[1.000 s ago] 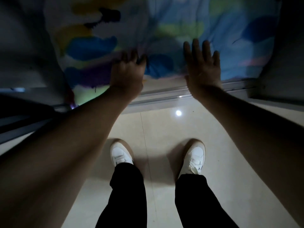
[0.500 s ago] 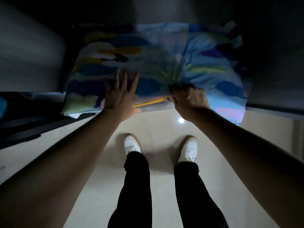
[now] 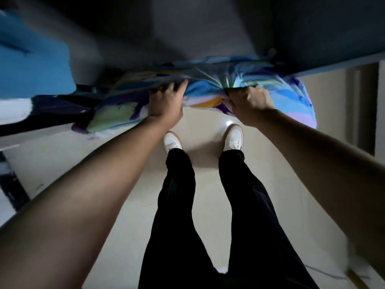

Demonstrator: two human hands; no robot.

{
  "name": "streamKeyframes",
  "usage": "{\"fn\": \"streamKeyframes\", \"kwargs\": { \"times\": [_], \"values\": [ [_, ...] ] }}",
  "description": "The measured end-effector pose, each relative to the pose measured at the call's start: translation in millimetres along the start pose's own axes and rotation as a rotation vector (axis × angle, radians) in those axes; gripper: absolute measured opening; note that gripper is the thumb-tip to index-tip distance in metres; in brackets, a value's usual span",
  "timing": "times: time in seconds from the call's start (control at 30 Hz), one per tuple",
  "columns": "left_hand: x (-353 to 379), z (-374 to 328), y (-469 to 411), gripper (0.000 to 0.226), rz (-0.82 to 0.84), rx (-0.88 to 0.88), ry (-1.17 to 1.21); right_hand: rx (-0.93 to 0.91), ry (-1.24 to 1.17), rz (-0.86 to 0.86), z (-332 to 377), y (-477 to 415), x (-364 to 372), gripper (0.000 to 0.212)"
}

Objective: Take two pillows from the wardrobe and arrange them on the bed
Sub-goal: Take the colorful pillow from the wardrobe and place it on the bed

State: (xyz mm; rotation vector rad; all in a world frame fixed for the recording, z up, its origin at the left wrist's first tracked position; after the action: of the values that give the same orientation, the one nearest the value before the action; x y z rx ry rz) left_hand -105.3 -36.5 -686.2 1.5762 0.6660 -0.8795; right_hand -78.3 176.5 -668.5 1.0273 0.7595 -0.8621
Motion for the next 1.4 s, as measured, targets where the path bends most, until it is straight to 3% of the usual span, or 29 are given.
{"fn": "streamKeyframes", "kwargs": {
  "times": [0.23,0.5,0.6,0.7,0.83,1.17,1.4],
  "values": [
    [-53,-29,84,0.065,-0.037,0.04,0.036,0.132,-0.079,-0.127,34,95,-46,0.026],
    [-168,-72,203,0.061,-0.149,0.307,-0.005,0.409,-0.1,-0.276,97,246,-129,0.044],
    [-217,-101,246,0.058,-0.187,0.443,-0.016,0.456,-0.053,-0.372,109,305,-170,0.037],
    [-260,-141,288,0.056,-0.252,0.555,-0.031,0.492,0.01,-0.474,109,362,-207,0.016],
    [-299,-209,349,0.057,-0.382,0.677,-0.059,0.576,0.083,-0.63,94,444,-247,0.016],
    [-311,-389,523,0.05,-0.745,0.985,0.115,0.755,0.221,-1.068,38,678,-279,0.043],
    [-305,-463,573,0.057,-0.823,1.042,0.136,0.82,0.401,-1.227,5,764,-291,0.045]
  ]
}}
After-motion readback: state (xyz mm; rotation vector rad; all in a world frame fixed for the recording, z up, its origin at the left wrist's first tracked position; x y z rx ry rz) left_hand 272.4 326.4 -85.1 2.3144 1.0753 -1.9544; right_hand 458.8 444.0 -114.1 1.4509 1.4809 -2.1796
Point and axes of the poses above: each hand's wrist, its own y-axis away from the middle knuckle, its own x-axis out of the palm, z = x × y, the point moved 3 cm from there along -y, towards the middle knuckle, and after that the axes turned 4 degrees about -x, right-handed, at the moved point
